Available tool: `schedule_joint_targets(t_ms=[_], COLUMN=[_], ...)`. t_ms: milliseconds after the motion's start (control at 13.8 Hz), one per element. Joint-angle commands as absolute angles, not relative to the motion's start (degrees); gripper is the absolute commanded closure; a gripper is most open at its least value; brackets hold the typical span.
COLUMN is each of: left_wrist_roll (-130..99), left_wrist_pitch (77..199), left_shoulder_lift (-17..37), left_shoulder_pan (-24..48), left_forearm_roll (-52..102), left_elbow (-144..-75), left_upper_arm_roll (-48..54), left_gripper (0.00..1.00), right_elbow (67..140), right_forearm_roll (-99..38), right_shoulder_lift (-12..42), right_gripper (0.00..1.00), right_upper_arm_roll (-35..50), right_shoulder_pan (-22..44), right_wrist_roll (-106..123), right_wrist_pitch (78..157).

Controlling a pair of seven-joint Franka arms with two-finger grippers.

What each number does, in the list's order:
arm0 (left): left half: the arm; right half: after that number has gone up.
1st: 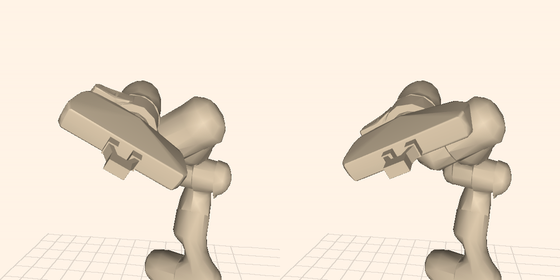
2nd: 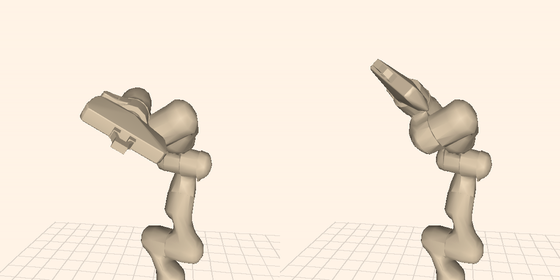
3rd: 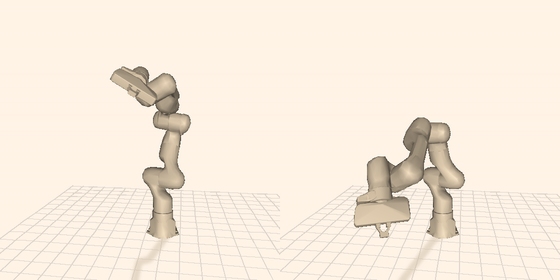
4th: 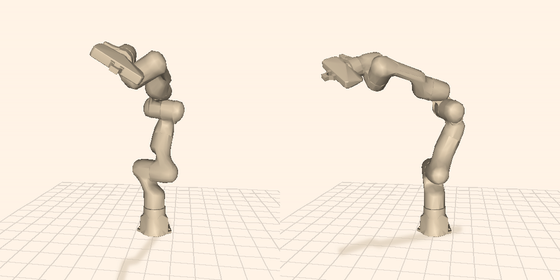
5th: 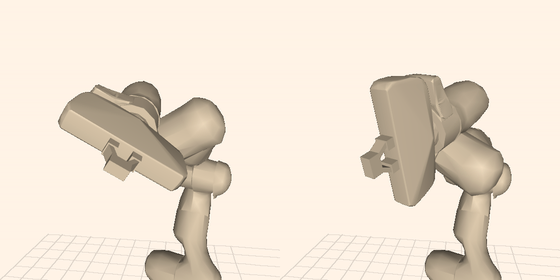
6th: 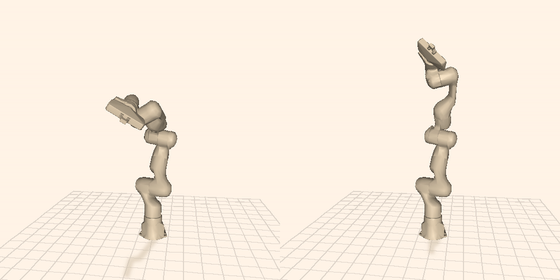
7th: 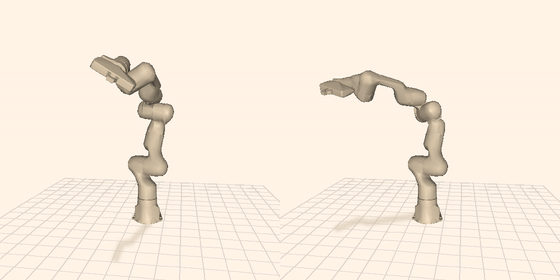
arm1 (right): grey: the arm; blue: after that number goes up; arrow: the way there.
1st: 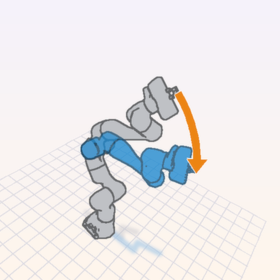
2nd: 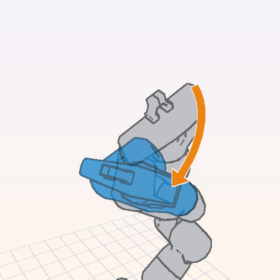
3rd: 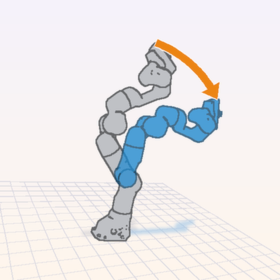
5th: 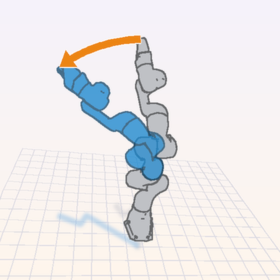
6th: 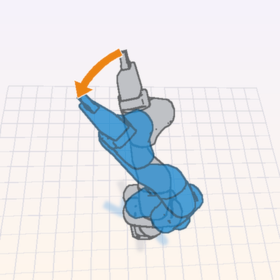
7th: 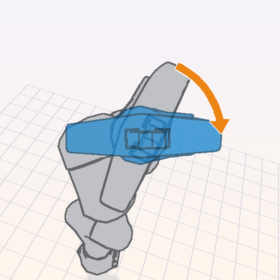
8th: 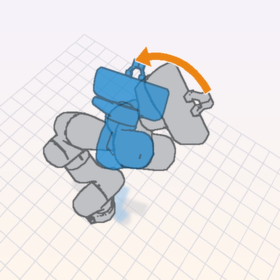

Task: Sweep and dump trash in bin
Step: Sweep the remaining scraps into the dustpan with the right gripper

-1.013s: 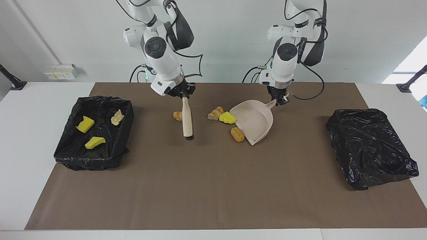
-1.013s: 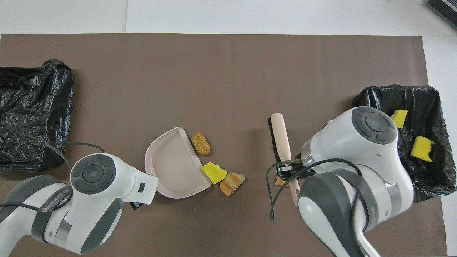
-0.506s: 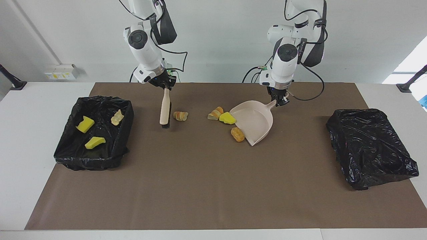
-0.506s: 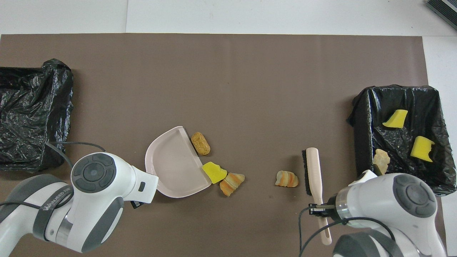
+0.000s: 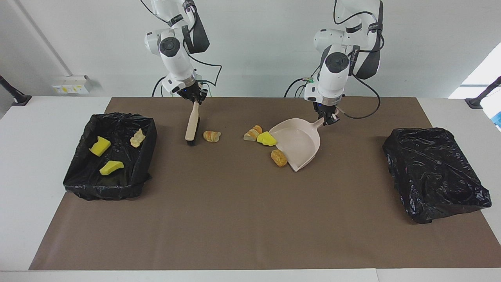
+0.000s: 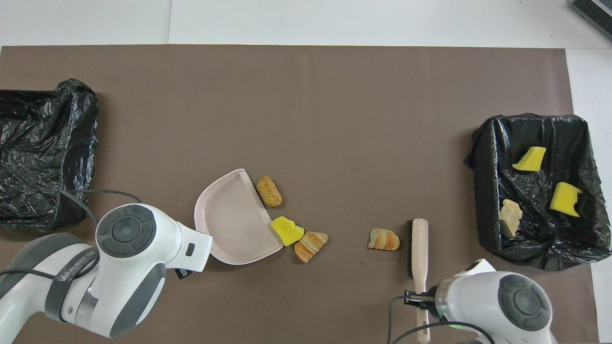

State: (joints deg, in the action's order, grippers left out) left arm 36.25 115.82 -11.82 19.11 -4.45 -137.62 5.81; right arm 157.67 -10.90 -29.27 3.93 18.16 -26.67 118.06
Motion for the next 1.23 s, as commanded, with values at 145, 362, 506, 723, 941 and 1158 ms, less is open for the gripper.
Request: schedule_joint_targets(t_ms=[145,362,506,723,941,1158], left_wrist_roll=[36.6,36.5,36.4,36.4,36.4,36.5], left_wrist_pitch=[117.1,117.0,117.0,116.9,116.9,116.9], left_shoulder_lift=[-12.1,-12.1,-12.1,-12.2,-12.2,-12.2], left_shoulder_pan=[19.4,19.4,19.5,19.5,19.5,19.4], left_forearm_roll=[-4.1,-4.2,-4.2,-4.1,-4.1,-4.1], left_elbow=[-138.3,-138.3,-138.3,-138.3,-138.3,-138.3], left_upper_arm_roll=[5.5,5.5,5.5,5.5,5.5,5.5], left_gripper=[1.00,1.00,1.00,1.00,1.00,1.00], right_elbow=[156.4,153.3,148.5,138.0,128.0,120.2], right_forearm_roll=[-14.6,-19.9,-20.4,-20.4,-20.2,-20.4], right_shoulder_lift=[-21.4,-16.4,-11.2,-1.4,5.5,10.6], right_gripper=[1.00,1.00,1.00,1.00,1.00,1.00], right_upper_arm_roll=[4.0,4.1,4.1,4.1,5.2,5.4], right_shoulder_pan=[28.6,34.3,38.7,43.4,44.6,44.4], right_wrist_roll=[-41.8,-49.7,-56.0,-63.1,-62.1,-49.9], right_wrist_pitch=[126.0,130.5,132.4,134.5,133.4,132.1])
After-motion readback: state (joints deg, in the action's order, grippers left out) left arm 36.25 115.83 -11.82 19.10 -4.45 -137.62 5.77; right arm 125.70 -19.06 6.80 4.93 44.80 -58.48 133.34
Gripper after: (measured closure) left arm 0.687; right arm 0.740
